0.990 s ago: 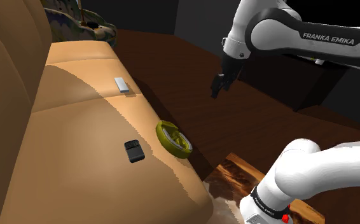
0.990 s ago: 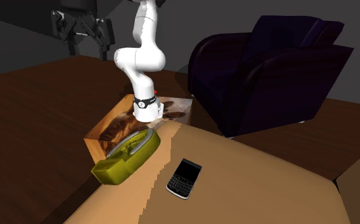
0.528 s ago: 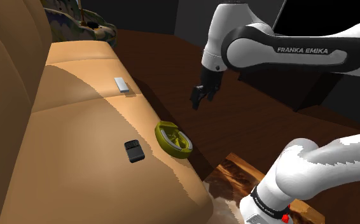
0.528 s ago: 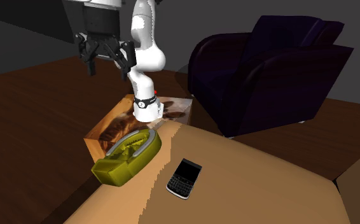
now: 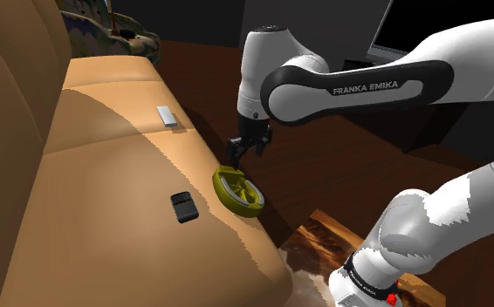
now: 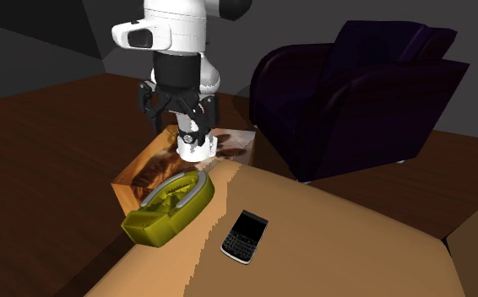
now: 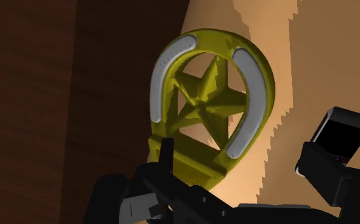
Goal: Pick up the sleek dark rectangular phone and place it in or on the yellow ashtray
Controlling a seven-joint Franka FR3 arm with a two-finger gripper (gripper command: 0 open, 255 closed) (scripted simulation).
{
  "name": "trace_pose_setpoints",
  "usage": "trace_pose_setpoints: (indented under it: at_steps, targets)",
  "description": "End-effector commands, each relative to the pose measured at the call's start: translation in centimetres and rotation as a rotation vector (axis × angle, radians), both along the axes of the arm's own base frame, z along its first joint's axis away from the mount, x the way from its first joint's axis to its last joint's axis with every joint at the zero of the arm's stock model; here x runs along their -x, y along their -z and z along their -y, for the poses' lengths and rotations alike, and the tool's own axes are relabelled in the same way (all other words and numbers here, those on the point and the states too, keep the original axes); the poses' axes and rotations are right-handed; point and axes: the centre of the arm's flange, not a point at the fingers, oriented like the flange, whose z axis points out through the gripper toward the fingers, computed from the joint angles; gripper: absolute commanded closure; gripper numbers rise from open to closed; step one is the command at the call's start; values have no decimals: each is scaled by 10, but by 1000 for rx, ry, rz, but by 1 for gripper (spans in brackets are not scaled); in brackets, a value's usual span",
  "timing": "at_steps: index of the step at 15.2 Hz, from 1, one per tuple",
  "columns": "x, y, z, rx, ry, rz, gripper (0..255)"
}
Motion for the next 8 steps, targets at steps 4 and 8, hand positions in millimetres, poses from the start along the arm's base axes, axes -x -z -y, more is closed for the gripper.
trace_pose_setpoints:
  at_steps: [4,8]
  targets:
    - [-26,39,-51,-1,31,-12,0]
    - [-47,68,-91,0,55,-22,0]
